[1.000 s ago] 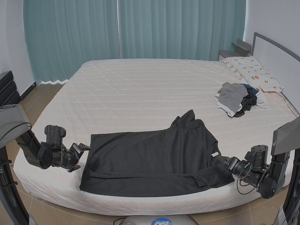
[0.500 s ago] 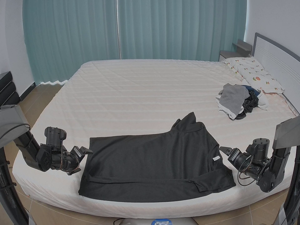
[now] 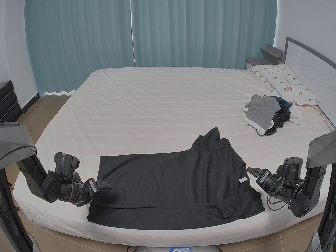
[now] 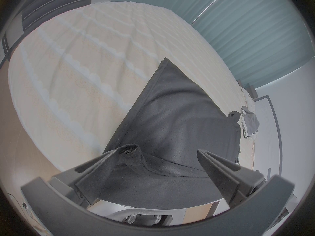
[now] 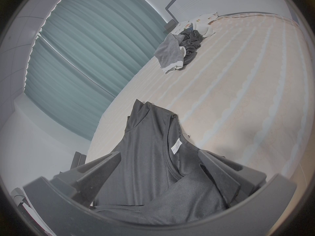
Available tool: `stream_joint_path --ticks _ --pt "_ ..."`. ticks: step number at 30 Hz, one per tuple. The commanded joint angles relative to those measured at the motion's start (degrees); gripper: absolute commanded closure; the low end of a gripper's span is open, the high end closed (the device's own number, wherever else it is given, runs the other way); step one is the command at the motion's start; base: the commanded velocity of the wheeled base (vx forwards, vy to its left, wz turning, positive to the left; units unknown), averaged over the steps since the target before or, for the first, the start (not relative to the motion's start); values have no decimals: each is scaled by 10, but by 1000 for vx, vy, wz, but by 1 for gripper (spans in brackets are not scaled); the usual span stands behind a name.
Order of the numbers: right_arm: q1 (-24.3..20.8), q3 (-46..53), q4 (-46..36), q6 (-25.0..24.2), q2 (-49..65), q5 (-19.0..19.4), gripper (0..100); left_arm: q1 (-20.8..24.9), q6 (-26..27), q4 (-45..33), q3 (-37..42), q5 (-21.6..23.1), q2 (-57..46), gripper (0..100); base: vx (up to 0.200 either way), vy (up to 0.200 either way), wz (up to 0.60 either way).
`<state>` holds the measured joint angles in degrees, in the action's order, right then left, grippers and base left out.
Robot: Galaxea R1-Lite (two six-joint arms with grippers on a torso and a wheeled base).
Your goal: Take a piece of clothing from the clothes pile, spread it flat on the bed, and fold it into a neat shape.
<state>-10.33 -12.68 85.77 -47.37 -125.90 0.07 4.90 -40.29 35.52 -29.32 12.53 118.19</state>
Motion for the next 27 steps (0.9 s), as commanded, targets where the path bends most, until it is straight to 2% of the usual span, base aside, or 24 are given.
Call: stream_joint_path --ticks 1,6,7,22,27 --pt "-6 5 4 0 1 0 0 10 0 1 -5 -1 17 0 0 0 0" --pt "-8 13 19 0 -3 0 0 10 11 0 -6 -3 20 0 0 0 0" --pt "-8 13 19 0 -3 0 0 10 14 0 -5 -6 22 100 0 0 0" --pt "-3 16 20 0 0 0 0 -1 26 1 -9 -66 42 100 0 0 0" --pt "-3 16 21 0 -1 0 0 -12 28 1 -22 -70 63 100 0 0 0"
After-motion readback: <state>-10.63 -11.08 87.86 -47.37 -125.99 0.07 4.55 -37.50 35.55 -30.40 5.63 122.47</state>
